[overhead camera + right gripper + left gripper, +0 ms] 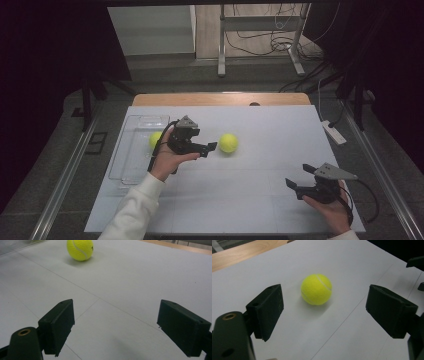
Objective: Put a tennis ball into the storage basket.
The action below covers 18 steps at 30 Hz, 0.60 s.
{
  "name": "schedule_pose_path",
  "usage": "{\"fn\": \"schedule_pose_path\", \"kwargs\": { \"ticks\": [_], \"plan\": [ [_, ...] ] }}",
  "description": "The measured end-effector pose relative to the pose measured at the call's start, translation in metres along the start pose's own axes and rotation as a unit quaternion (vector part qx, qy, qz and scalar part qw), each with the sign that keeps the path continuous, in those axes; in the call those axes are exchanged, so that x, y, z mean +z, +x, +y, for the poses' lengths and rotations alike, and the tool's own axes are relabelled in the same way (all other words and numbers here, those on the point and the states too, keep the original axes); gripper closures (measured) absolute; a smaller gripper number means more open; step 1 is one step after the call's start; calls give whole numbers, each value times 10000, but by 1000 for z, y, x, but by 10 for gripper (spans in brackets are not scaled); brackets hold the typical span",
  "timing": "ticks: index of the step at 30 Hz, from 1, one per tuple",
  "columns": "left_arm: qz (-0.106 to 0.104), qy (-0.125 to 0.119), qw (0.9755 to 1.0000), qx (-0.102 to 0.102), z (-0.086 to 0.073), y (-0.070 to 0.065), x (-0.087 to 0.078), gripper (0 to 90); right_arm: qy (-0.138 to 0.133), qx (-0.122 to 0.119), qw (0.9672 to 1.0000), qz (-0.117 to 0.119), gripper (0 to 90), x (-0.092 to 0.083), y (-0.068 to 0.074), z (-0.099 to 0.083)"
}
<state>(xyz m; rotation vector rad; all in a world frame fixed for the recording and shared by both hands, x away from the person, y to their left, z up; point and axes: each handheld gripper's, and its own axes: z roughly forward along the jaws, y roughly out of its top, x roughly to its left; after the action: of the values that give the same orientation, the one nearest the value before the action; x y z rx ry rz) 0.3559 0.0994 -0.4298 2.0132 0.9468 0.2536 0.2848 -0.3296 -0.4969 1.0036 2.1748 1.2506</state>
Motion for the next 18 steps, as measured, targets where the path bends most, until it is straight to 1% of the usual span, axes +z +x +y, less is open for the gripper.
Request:
{"fn": "schedule_pose_path", "kwargs": {
  "ticks": [13, 18],
  "plan": [
    [-45, 80, 10000, -6, 8, -1, 10, 155, 4, -4, 10000, -4, 147, 0, 0, 0],
    [-68, 105, 9999, -47, 10, 0, 16, 154, -1, 3, 10000, -5, 147, 0, -1, 0]
  ]
}}
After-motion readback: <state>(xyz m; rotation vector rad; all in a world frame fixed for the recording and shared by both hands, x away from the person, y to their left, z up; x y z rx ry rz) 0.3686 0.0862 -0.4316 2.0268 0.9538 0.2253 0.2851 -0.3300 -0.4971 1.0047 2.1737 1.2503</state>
